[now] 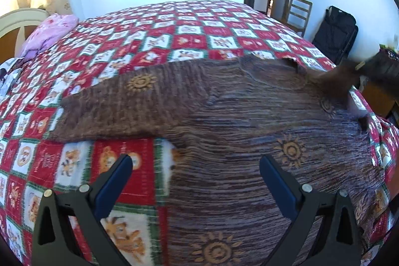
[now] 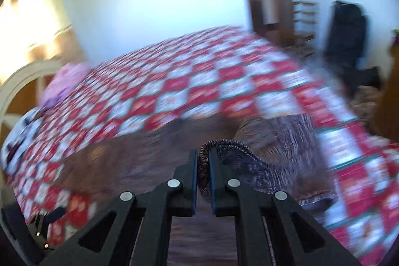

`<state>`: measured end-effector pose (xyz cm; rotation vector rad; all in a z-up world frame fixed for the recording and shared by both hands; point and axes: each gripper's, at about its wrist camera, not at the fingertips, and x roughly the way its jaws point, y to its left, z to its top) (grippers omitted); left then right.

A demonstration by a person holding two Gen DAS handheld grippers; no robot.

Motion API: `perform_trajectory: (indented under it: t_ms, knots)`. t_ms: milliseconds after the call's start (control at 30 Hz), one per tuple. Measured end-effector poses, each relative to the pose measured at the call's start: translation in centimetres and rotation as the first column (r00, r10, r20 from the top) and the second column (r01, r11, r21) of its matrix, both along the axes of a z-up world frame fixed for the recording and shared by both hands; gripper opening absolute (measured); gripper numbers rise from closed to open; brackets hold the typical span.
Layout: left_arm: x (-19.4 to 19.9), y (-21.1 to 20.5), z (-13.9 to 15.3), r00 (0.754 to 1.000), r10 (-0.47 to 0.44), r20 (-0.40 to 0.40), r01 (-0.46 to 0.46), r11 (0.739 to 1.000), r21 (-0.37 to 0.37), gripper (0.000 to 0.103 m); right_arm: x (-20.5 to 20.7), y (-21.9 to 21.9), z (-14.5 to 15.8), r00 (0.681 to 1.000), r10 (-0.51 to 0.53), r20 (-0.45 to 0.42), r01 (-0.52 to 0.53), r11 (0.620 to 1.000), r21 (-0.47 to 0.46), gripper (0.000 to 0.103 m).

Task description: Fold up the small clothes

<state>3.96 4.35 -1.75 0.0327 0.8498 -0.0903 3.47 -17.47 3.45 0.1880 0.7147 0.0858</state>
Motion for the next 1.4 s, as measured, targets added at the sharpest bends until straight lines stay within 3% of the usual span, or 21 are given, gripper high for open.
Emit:
perform_trajectory:
  t_ms: [100, 233, 300, 367, 433, 533, 633, 767, 933, 1000, 1067, 1133, 1200, 1300, 1400]
  knots:
    - [-0.1, 1.6, 0.1, 1.0, 0.026, 0.015, -0.026, 1.0, -0.001, 0.103, 0.4, 4.6, -4.2, 0.997, 0.073, -0.033, -0.072, 0.997, 0.028, 0.008]
    - [0.2, 2.9, -0.2, 0.998, 0.056, 0.016, -0.056, 0.998, -0.004, 0.103, 0.5, 7.1, -8.0, 0.994, 0.101, -0.035, -0.1, 0.995, 0.023, 0.009]
    - [0.4, 3.2, -0.4, 0.998, 0.062, 0.009, -0.062, 0.998, -0.015, 0.103, 1.1, 7.5, -9.2, 0.979, 0.179, -0.093, -0.17, 0.981, 0.098, 0.009]
    - [0.6, 3.3, -0.7, 0.998, 0.064, 0.006, -0.063, 0.998, -0.018, 0.103, 0.8, 7.2, -9.1, 0.974, 0.211, -0.081, -0.193, 0.964, 0.184, 0.009]
    - [0.7, 3.3, -0.9, 0.998, 0.058, 0.007, -0.058, 0.998, -0.009, 0.103, 0.0, 6.0, -8.1, 0.98, 0.195, -0.037, -0.183, 0.96, 0.21, 0.009]
    - [0.7, 3.7, -1.4, 0.998, 0.061, 0.015, -0.061, 0.998, 0.021, 0.103, -1.4, 2.3, -6.8, 0.996, 0.086, 0.025, -0.09, 0.957, 0.276, 0.009]
    - [1.1, 4.8, -2.2, 0.995, 0.103, -0.011, -0.103, 0.995, 0.011, 0.103, -1.9, -0.8, -6.7, 0.997, -0.076, 0.008, 0.072, 0.973, 0.22, 0.009]
    - [1.2, 6.1, -2.6, 0.99, 0.138, -0.036, -0.139, 0.99, -0.01, 0.103, 0.2, -1.0, -9.1, 0.983, -0.146, -0.107, 0.16, 0.978, 0.136, 0.009]
    - [1.1, 6.8, -2.3, 0.988, 0.154, -0.008, -0.153, 0.987, 0.039, 0.103, 5.0, 2.9, -10.5, 0.983, -0.085, -0.164, 0.091, 0.995, 0.032, 0.009]
    - [1.4, 7.5, -2.4, 0.986, 0.169, -0.003, -0.168, 0.985, 0.045, 0.103, 6.6, 3.8, -10.2, 0.989, -0.024, -0.149, 0.04, 0.994, 0.106, 0.009]
    - [1.7, 8.5, -2.6, 0.982, 0.189, -0.009, -0.188, 0.981, 0.035, 0.103, 8.4, 3.8, -10.4, 0.985, 0.118, -0.124, -0.068, 0.935, 0.347, 0.009]
    - [1.9, 9.9, -2.7, 0.977, 0.215, -0.011, -0.215, 0.976, 0.019, 0.103, 8.7, 3.6, -10.3, 0.987, 0.132, -0.093, -0.074, 0.883, 0.463, 0.009]
    - [1.9, 11.3, -2.8, 0.969, 0.246, 0.003, -0.246, 0.969, 0.015, 0.103, 7.6, 3.7, -9.5, 0.994, 0.095, -0.046, -0.065, 0.898, 0.435, 0.009]
    - [2.3, 13.2, -3.4, 0.955, 0.297, 0.002, -0.297, 0.955, 0.0, 0.103, 5.4, 4.8, -9.1, 0.995, 0.088, -0.046, -0.07, 0.95, 0.305, 0.009]
    - [2.9, 15.4, -4.1, 0.924, 0.38, -0.044, -0.383, 0.919, -0.093, 0.103, 4.1, 6.5, -10.9, 0.99, 0.093, -0.104, -0.074, 0.983, 0.169, 0.009]
